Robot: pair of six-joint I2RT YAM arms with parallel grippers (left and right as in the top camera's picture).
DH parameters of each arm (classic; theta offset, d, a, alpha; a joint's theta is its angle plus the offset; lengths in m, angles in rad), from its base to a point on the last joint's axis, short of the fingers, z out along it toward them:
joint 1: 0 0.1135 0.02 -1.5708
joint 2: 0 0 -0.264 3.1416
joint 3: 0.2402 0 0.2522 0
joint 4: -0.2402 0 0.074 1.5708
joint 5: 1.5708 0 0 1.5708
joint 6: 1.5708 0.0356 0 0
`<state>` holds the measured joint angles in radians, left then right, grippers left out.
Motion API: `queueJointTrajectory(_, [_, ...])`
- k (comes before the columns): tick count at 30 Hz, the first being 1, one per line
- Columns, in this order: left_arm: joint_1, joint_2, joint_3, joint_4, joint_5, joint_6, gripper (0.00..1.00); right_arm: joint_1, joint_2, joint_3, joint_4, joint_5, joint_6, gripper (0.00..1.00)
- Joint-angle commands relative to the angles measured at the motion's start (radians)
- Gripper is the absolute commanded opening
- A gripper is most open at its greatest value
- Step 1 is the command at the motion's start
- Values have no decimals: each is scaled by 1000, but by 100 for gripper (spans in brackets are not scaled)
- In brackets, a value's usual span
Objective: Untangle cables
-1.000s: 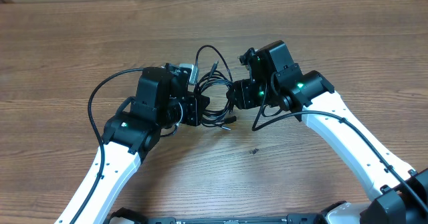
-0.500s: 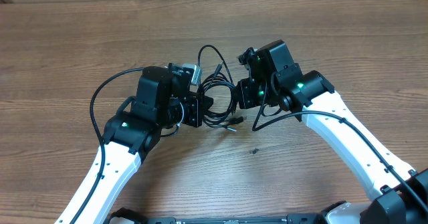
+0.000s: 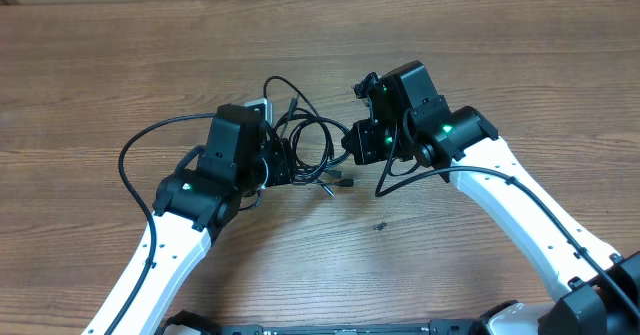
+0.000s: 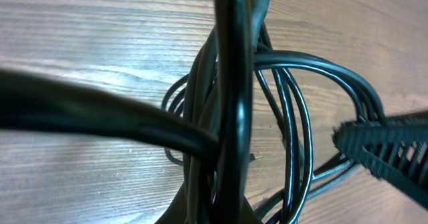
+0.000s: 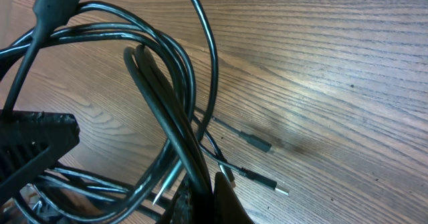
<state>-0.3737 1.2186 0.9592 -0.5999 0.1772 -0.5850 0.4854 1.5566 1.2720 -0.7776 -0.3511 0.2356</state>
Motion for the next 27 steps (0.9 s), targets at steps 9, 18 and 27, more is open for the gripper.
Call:
queueJointTrajectory(9, [6,-3,20,-70,-222,-537,4,-10,-23,21,1,36,105,4])
queueJointTrajectory(18, [6,-3,20,-84,-201,-924,4,-10,-23,21,2,36,516,4])
queueJointTrajectory(27, [6,-3,20,-159,-189,-1099,4,-10,-23,21,4,63,898,4])
